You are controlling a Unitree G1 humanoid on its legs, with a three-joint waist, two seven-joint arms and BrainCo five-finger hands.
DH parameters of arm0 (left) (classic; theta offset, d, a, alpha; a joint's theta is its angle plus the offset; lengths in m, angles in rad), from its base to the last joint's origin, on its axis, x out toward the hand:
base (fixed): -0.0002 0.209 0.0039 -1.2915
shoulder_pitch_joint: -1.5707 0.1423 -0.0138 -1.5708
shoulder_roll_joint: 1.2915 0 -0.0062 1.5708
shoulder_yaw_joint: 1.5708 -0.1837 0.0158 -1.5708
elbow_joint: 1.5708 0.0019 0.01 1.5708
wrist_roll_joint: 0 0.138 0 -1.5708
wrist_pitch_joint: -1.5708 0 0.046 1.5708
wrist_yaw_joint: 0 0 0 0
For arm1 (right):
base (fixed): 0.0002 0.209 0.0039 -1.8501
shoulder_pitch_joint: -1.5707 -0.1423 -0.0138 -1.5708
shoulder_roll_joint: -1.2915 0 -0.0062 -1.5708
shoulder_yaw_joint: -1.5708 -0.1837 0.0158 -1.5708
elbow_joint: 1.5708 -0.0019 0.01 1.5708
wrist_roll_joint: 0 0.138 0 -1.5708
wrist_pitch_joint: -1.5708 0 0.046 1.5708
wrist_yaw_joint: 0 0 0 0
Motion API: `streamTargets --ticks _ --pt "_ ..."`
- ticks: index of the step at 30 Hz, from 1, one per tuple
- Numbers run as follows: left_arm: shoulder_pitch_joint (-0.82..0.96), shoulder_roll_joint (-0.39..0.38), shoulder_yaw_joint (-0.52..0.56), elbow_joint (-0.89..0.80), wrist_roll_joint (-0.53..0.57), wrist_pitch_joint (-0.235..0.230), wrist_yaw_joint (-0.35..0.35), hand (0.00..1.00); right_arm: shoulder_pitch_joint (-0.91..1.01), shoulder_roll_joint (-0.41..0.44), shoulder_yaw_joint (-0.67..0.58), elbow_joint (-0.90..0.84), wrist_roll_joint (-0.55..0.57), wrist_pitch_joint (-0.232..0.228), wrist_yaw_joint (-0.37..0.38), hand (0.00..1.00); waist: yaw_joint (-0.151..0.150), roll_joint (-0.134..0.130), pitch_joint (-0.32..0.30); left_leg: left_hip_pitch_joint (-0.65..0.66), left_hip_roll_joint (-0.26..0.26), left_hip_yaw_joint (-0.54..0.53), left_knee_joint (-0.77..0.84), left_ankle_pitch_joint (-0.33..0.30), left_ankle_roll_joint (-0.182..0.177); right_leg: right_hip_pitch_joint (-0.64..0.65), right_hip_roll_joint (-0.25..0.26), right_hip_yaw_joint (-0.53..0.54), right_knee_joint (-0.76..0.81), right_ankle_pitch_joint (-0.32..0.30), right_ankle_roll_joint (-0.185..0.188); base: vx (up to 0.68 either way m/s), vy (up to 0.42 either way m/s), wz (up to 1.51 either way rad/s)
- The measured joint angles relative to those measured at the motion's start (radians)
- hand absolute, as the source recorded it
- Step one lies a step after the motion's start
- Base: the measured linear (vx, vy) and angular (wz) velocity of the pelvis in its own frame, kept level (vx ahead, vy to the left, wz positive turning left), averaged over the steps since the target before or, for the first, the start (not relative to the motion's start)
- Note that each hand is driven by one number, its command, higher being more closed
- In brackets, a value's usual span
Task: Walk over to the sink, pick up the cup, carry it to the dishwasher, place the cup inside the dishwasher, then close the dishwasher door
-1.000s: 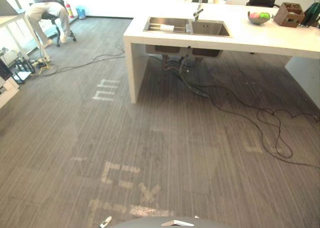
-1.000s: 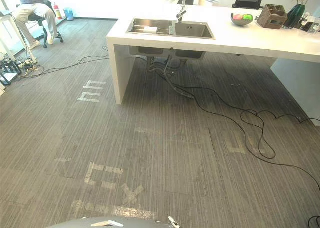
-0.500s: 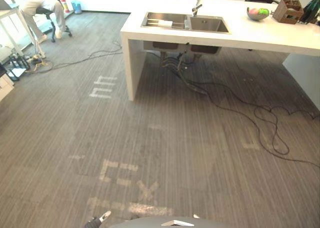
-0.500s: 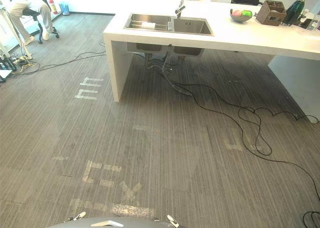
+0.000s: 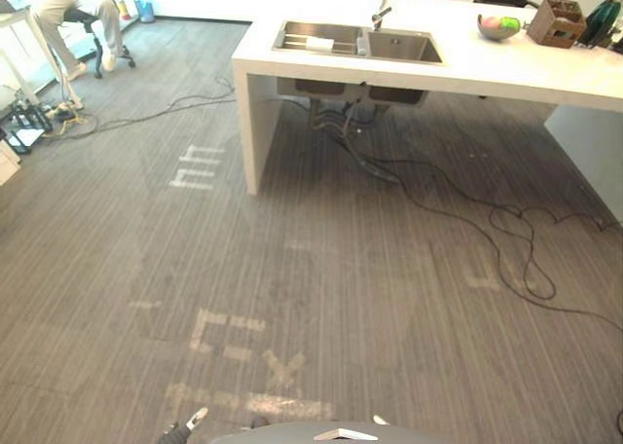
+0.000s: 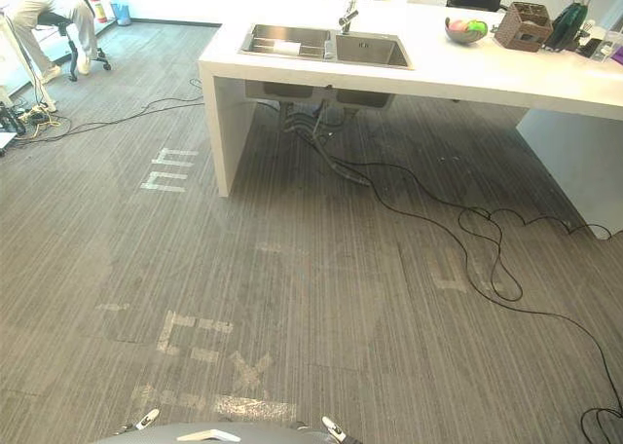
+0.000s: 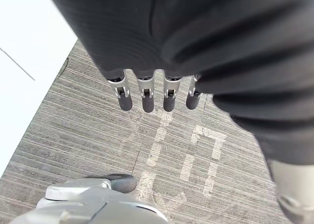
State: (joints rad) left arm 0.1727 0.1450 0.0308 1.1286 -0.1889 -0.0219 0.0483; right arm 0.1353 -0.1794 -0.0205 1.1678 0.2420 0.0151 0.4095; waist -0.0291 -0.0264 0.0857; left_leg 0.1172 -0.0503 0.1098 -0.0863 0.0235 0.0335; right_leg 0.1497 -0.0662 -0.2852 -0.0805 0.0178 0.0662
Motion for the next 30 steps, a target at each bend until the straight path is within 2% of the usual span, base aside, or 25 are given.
streamTargets --ticks 2,3,4,6,7,8,10,12,14,15,16,19,21,22,23,24,25,26,27,28,29,30 --pt "0.001 -0.002 0.000 -0.001 0.027 -0.009 -0.001 0.00 0.000 -0.004 0.000 -0.002 0.008 -0.002 0.001 0.00 0.000 0.001 0.004 0.009 -0.002 -0.010 0.000 -0.010 0.010 -0.014 -0.010 -0.006 0.063 -0.044 0.006 -0.02 0.003 0.16" --pt "0.000 0.000 -0.002 -0.005 0.052 -0.023 -0.004 0.00 0.000 -0.008 0.000 -0.015 0.015 -0.016 0.005 0.00 -0.003 -0.010 0.010 0.011 -0.008 -0.017 0.001 -0.019 0.016 -0.060 -0.036 -0.007 0.180 -0.108 0.017 -0.01 0.049 0.17" --pt "0.004 0.008 -0.006 -0.012 0.075 -0.037 -0.007 0.00 0.000 -0.007 0.000 -0.020 0.041 -0.022 0.010 0.00 -0.005 -0.008 0.015 0.023 -0.025 -0.024 0.001 -0.030 0.020 -0.101 -0.072 -0.007 0.307 -0.161 0.024 -0.01 0.047 0.19" --pt "0.006 0.016 -0.026 -0.019 0.081 -0.052 0.005 0.00 -0.004 -0.012 0.000 -0.023 0.079 -0.029 0.017 0.00 -0.002 -0.039 0.029 0.050 -0.041 -0.034 0.000 -0.037 0.033 -0.149 -0.113 0.005 0.486 -0.199 0.035 0.04 0.041 0.16" --pt "-0.002 0.015 -0.037 -0.020 0.086 -0.061 0.015 0.00 -0.010 -0.017 0.000 -0.032 0.113 -0.034 0.024 0.00 -0.008 -0.014 0.045 0.066 -0.033 -0.047 0.002 -0.030 0.048 -0.192 -0.119 0.012 0.587 -0.204 0.025 0.05 0.033 0.19" --pt "-0.002 0.017 -0.036 -0.020 0.085 -0.063 0.015 0.00 -0.009 -0.015 0.001 -0.044 0.128 -0.033 0.028 0.00 -0.015 -0.016 0.045 0.072 -0.030 -0.053 0.003 -0.031 0.048 -0.200 -0.119 0.024 0.587 -0.215 0.018 0.05 0.014 0.29" --pt "0.000 0.023 -0.033 -0.018 0.050 -0.064 0.009 0.00 -0.002 0.007 -0.002 -0.049 0.171 -0.035 0.029 0.00 -0.028 -0.025 0.048 0.077 -0.022 -0.084 0.007 -0.038 0.046 -0.211 -0.101 0.047 0.478 -0.230 0.006 0.09 -0.042 0.35" --pt "-0.002 0.017 -0.024 -0.018 0.011 -0.063 0.000 0.00 -0.002 0.014 -0.034 -0.051 0.193 -0.037 0.036 0.00 -0.030 -0.013 0.055 0.075 -0.003 -0.107 0.012 -0.051 0.040 -0.240 -0.092 0.049 0.415 -0.211 0.003 0.15 -0.085 0.35" --pt "-0.016 -0.001 0.024 -0.019 -0.007 -0.059 -0.019 0.00 -0.001 0.015 -0.065 -0.058 0.222 -0.037 0.053 0.00 -0.024 0.005 0.084 0.044 0.044 -0.117 0.097 -0.108 0.021 -0.273 -0.076 0.052 0.383 -0.165 0.014 0.17 -0.101 0.22" --pt "-0.019 -0.018 0.061 -0.020 -0.027 -0.056 -0.037 0.00 0.002 0.012 -0.074 -0.072 0.236 -0.036 0.063 0.00 -0.015 0.023 0.099 0.023 0.086 -0.120 0.173 -0.163 0.002 -0.303 -0.063 0.055 0.380 -0.139 0.018 0.19 -0.124 0.00" --pt "-0.020 -0.029 0.095 -0.020 -0.046 -0.046 -0.045 0.00 0.022 0.011 -0.078 -0.100 0.237 -0.037 0.071 0.00 -0.008 0.028 0.102 0.014 0.122 -0.125 0.236 -0.212 -0.016 -0.331 -0.058 0.063 0.379 -0.120 0.024 0.21 -0.148 -0.04" --pt "-0.022 -0.038 0.146 -0.025 -0.063 -0.023 -0.045 0.00 0.049 0.014 -0.080 -0.138 0.233 -0.038 0.086 0.00 0.000 0.019 0.103 0.011 0.163 -0.139 0.345 -0.317 -0.064 -0.345 -0.061 0.087 0.370 -0.101 0.020 0.31 -0.286 0.08" --pt "-0.014 -0.052 0.189 -0.048 -0.020 -0.020 -0.017 0.00 0.065 0.016 -0.085 -0.155 0.233 -0.038 0.088 0.00 0.013 0.009 0.102 0.039 0.170 -0.142 0.411 -0.412 -0.102 -0.342 -0.078 0.108 0.433 -0.141 0.001 0.51 -0.462 0.12" --pt "-0.012 -0.069 0.213 -0.052 0.000 -0.019 -0.002 0.00 0.071 0.015 -0.103 -0.162 0.234 -0.038 0.088 0.00 0.010 0.025 0.102 0.062 0.189 -0.141 0.428 -0.449 -0.122 -0.354 -0.071 0.115 0.507 -0.121 0.010 0.51 -0.400 0.13" --pt "0.010 -0.107 0.253 -0.054 -0.002 -0.006 0.013 0.00 0.078 0.007 -0.128 -0.173 0.246 -0.034 0.088 0.00 -0.003 0.058 0.077 0.088 0.241 -0.147 0.479 -0.476 -0.142 -0.369 -0.032 0.092 0.612 -0.216 -0.007 0.53 -0.372 0.09" --pt "0.015 -0.117 0.274 -0.055 -0.002 0.001 0.014 0.00 0.081 0.005 -0.138 -0.168 0.251 -0.028 0.087 0.00 -0.005 0.076 0.067 0.061 0.254 -0.146 0.553 -0.478 -0.132 -0.372 -0.021 0.084 0.636 -0.248 -0.023 0.55 -0.327 0.06" --pt "0.017 -0.145 0.323 -0.056 0.017 0.004 0.015 0.00 0.085 0.002 -0.150 -0.165 0.263 -0.015 0.082 0.00 -0.011 0.097 0.055 -0.007 0.276 -0.155 0.723 -0.433 -0.110 -0.351 0.005 0.077 0.652 -0.291 -0.043 0.46 -0.261 -0.05" --pt "0.019 -0.155 0.344 -0.057 0.029 0.004 0.020 0.00 0.084 0.001 -0.153 -0.162 0.266 -0.011 0.078 0.00 -0.011 0.104 0.050 -0.038 0.284 -0.167 0.801 -0.388 -0.112 -0.331 0.015 0.074 0.649 -0.303 -0.049 0.68 -0.357 -0.08" --pt "0.015 -0.165 0.366 -0.060 0.091 0.001 0.040 0.00 0.085 -0.004 -0.152 -0.134 0.262 0.004 0.066 0.00 -0.012 0.115 0.048 -0.125 0.303 -0.191 1.041 -0.271 -0.147 -0.257 0.041 0.069 0.606 -0.320 -0.062 0.56 -0.276 -0.11" --pt "0.014 -0.165 0.366 -0.061 0.115 0.000 0.045 0.00 0.081 -0.005 -0.151 -0.119 0.259 0.013 0.063 0.00 -0.011 0.118 0.049 -0.162 0.321 -0.180 1.149 -0.266 -0.145 -0.217 0.059 0.070 0.574 -0.322 -0.065 0.66 -0.300 -0.13" --pt "0.012 -0.160 0.363 -0.067 0.139 -0.001 0.051 0.00 0.074 -0.005 -0.150 -0.093 0.257 0.030 0.061 0.00 -0.010 0.113 0.056 -0.221 0.351 -0.135 1.304 -0.282 -0.118 -0.123 0.088 0.072 0.493 -0.317 -0.072 0.55 -0.203 -0.09" --pt "0.008 -0.151 0.360 -0.072 0.157 0.000 0.054 0.00 0.077 -0.001 -0.149 -0.084 0.257 0.040 0.060 0.00 -0.005 0.097 0.065 -0.253 0.346 -0.109 1.353 -0.298 -0.105 -0.051 0.093 0.078 0.433 -0.313 -0.074 0.65 -0.199 -0.09"
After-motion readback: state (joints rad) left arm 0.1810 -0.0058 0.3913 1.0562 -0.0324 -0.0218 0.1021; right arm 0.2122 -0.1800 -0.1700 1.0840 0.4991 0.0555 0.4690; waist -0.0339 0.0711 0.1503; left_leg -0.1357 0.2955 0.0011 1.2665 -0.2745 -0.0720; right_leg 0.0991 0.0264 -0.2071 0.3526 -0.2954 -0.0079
